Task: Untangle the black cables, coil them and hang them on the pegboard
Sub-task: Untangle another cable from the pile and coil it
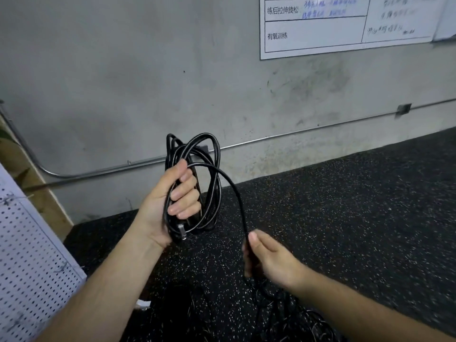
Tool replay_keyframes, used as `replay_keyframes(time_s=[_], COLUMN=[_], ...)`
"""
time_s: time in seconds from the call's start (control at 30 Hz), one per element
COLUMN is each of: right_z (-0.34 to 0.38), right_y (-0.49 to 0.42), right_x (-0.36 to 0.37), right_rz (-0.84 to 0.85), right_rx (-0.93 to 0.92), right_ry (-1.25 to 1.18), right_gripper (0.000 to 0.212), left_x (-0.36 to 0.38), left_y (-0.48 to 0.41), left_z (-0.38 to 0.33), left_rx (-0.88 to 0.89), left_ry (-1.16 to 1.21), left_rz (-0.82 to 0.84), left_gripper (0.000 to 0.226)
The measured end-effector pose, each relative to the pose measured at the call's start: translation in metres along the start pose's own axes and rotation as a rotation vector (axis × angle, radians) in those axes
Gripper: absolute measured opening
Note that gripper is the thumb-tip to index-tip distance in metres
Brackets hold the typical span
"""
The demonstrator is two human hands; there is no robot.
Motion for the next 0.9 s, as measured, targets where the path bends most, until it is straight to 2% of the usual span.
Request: replay_keyframes(time_s=[0.07, 0.2, 0.27, 0.47, 0.53, 0.6, 0.67, 0.77, 0.9], right_z=[0.004, 0.047, 0.063, 0.086, 0.090, 0.093, 0.094, 0.091, 0.091], right_y=[-0.001, -0.006, -0.006, -0.009, -0.008, -0.004, -0.003, -0.004, -0.003], right_x=[0.014, -0.003, -0.014, -0.025, -0.024, -0.023, -0.026, -0.033, -0.028], right_rz=[-0.025, -0.319, -0.383, -0.468, -0.494, -0.518, -0.542, -0.599, -0.578], right_rx=[-0.042, -0.176, -0.212, -0.300, -0.296, -0.304, -0.288, -0.212, -0.258], right_ry=[-0.007, -0.007, 0.049, 0.387, 0.451, 0.457, 0.412, 0.242, 0.295], right_gripper=[0.046, 0.031, 0.024, 0.023, 0.031, 0.036, 0.033, 0.008, 0.024], left_x=[-0.004, -0.010, -0.010, -0.003, -0.003, -0.005, -0.007, -0.006, -0.009], left_y=[0.000, 0.004, 0.006, 0.007, 0.007, 0.009, 0.010, 0.012, 0.008], left_z=[-0.007, -0.004, 0.005, 0.040, 0.049, 0.055, 0.057, 0.056, 0.059], left_rx=[0.049, 0.101, 0.071, -0.045, -0.042, -0.022, -0.004, -0.008, 0.014], left_ry=[-0.023, -0.308, -0.396, -0.398, -0.466, -0.511, -0.491, -0.462, -0.437], left_rz=[-0.064, -0.263, -0.314, -0.308, -0.386, -0.486, -0.530, -0.557, -0.609], left_gripper=[0.030, 0.029, 0.024, 0.024, 0.032, 0.035, 0.032, 0.030, 0.019])
Point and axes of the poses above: each hand's wrist, its own y-axis away from the middle knuckle, its own x-axis out of the palm, z = x × y, the point moved 5 cm from there along -y, towards the middle knuckle, and after that the axes turned 10 degrees about y, right-handed, at the moved point
